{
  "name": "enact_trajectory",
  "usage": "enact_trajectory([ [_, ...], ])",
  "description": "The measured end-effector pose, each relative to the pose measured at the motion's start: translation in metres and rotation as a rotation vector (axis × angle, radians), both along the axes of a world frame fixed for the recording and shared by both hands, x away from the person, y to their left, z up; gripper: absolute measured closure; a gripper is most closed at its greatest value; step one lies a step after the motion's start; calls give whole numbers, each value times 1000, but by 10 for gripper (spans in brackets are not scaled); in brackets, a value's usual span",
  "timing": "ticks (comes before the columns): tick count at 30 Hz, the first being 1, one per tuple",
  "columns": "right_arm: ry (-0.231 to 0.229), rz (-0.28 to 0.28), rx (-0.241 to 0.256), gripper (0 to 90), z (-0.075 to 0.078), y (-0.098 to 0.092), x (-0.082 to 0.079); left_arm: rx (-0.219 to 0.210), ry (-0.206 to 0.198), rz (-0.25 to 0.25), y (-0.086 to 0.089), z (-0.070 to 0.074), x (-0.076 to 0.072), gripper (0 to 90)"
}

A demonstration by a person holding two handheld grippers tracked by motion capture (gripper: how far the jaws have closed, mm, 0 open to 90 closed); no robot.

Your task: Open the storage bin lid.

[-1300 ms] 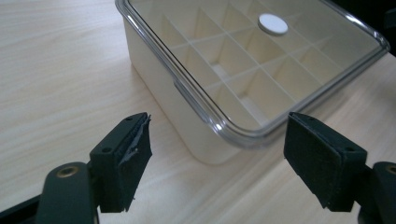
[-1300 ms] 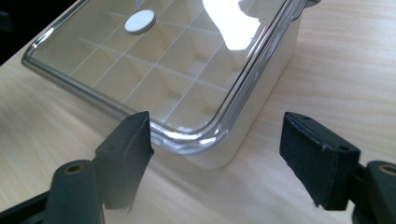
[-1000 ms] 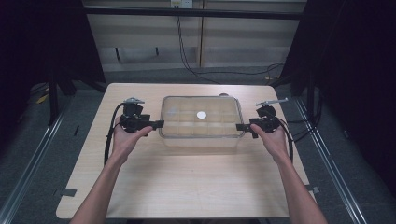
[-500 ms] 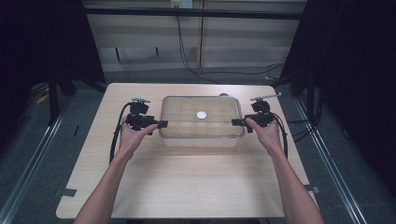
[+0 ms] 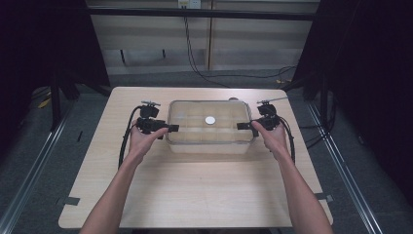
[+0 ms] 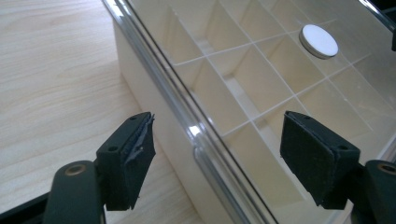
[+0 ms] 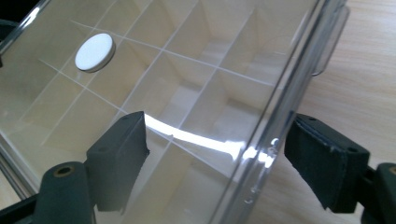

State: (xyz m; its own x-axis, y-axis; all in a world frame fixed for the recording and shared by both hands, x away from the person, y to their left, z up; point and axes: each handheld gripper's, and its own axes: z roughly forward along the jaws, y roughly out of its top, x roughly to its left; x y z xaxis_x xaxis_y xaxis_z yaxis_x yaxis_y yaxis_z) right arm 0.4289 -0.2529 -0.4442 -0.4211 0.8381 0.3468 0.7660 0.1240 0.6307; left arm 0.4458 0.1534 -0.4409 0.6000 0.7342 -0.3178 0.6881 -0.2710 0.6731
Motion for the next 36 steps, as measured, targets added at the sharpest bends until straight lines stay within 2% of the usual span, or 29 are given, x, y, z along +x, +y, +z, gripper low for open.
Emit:
enact_trajectory([
  [3, -5, -3, 0, 223, 0, 2, 0, -4, 4, -26, -2, 1, 0, 289],
  [5, -5, -7, -4, 225, 0, 3, 0, 3, 5, -23, -5, 1, 0, 288],
  [12, -9, -28, 15, 266, 0, 0, -1, -19, 10, -13, -5, -2, 2, 281],
  [15, -8, -34, 29, 283, -1, -1, -3, -40, 27, -14, -4, -4, 4, 279],
  [21, -12, -47, 16, 304, 1, 0, -3, -35, 28, -13, -5, -3, 3, 284],
  [25, -14, -63, 25, 312, 0, 0, -4, -30, 13, -14, -4, -3, 2, 286],
  [27, -29, -77, 6, 326, 2, 0, -5, -25, 8, -14, -4, -2, 2, 286],
  [30, -35, -89, 28, 328, 6, -3, -6, -29, 0, -12, -3, -2, 1, 289],
  [33, -38, -90, 29, 360, 8, -4, -7, -42, -15, 0, -2, 0, -1, 329],
  [36, -52, -98, 35, 390, 10, -5, -10, -37, -27, -5, -2, 2, -3, 350],
])
